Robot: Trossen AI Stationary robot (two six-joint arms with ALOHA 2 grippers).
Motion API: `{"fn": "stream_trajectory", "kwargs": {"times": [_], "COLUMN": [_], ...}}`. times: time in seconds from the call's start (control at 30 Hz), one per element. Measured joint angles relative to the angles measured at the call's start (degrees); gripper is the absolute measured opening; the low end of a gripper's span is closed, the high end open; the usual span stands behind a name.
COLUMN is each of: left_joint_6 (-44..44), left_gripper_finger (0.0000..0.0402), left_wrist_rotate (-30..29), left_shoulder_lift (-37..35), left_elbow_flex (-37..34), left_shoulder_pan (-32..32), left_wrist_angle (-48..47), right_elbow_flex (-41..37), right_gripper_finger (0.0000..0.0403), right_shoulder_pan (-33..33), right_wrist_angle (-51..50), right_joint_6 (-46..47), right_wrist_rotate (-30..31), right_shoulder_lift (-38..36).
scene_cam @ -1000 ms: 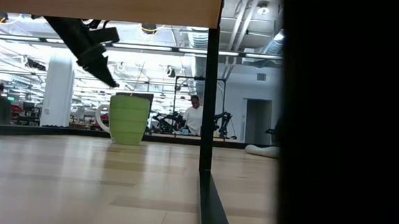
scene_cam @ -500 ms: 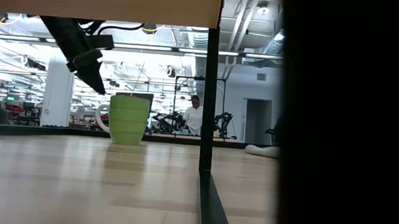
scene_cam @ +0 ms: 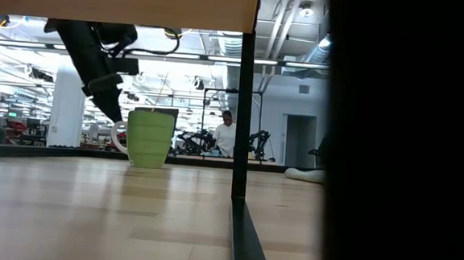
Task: Stack small to large cups/mugs on shelf
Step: Put the green mug on the shelf
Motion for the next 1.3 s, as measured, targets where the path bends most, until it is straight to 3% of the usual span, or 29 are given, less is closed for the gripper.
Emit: {"fn": "stream_trajectory", "kwargs": {"times": [0.17, 0.4, 0.87, 1.3], "left_joint_6": [0.41, -1.62, -12.98, -16.44], "left_gripper_finger": [0.008, 0.008, 0.008, 0.008], "left_wrist_rotate": [1.35, 8.85, 8.99, 8.51], "left_shoulder_lift": [2.42, 3.03, 3.12, 3.12], "left_elbow_flex": [0.0, 0.0, 0.0, 0.0], "left_shoulder_pan": [-0.04, -1.21, -9.53, -15.1], "left_wrist_angle": [0.88, 0.7, -1.89, 1.13], "right_elbow_flex": [0.0, 0.0, 0.0, 0.0], "right_gripper_finger": [0.0216, 0.0216, 0.0216, 0.0216], "right_shoulder_pan": [0.0, -0.01, 0.01, 0.0], "right_wrist_angle": [0.0, 0.0, 0.01, 0.0], "right_joint_6": [-0.01, -0.32, -0.45, -0.46], "right_wrist_rotate": [0.0, -0.02, -0.02, -0.04], "right_shoulder_lift": [0.0, 0.01, 0.01, -0.01]}}
